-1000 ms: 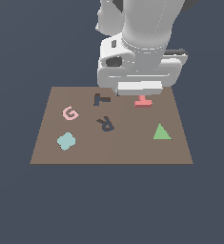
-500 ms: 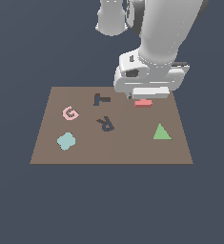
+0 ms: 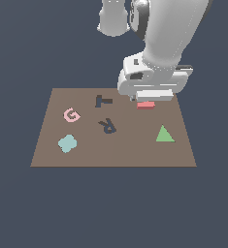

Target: Insert a designated object into the corresponding slot on a board.

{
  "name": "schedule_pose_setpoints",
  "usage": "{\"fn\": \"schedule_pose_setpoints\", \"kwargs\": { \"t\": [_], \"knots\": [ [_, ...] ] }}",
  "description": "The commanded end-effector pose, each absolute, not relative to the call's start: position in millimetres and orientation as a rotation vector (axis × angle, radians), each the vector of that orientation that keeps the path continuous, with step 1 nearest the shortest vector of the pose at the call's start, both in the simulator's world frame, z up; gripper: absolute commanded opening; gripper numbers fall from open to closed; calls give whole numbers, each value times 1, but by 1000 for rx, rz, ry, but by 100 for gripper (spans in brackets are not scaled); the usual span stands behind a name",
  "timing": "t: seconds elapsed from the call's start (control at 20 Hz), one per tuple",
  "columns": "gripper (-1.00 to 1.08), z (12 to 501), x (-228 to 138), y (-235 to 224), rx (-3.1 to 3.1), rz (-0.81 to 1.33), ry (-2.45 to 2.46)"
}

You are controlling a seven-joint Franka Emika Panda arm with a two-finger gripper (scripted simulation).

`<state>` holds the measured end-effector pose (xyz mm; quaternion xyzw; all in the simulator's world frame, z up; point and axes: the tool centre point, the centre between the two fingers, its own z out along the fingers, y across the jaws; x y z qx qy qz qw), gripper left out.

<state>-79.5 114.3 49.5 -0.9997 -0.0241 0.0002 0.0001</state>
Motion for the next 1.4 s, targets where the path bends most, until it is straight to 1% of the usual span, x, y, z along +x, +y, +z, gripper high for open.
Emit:
{"fn": "schedule_pose_setpoints", "kwargs": {
  "t": [0.0, 0.45, 0.5, 1.35],
  "knots": [
    [100, 48, -80, 114, -3141, 1, -76],
    [100, 30, -79, 114, -3141, 0, -75],
    [-100, 30, -79, 114, -3141, 0, -75],
    [-100, 30, -77, 111, -3142, 0, -18]
  ]
}}
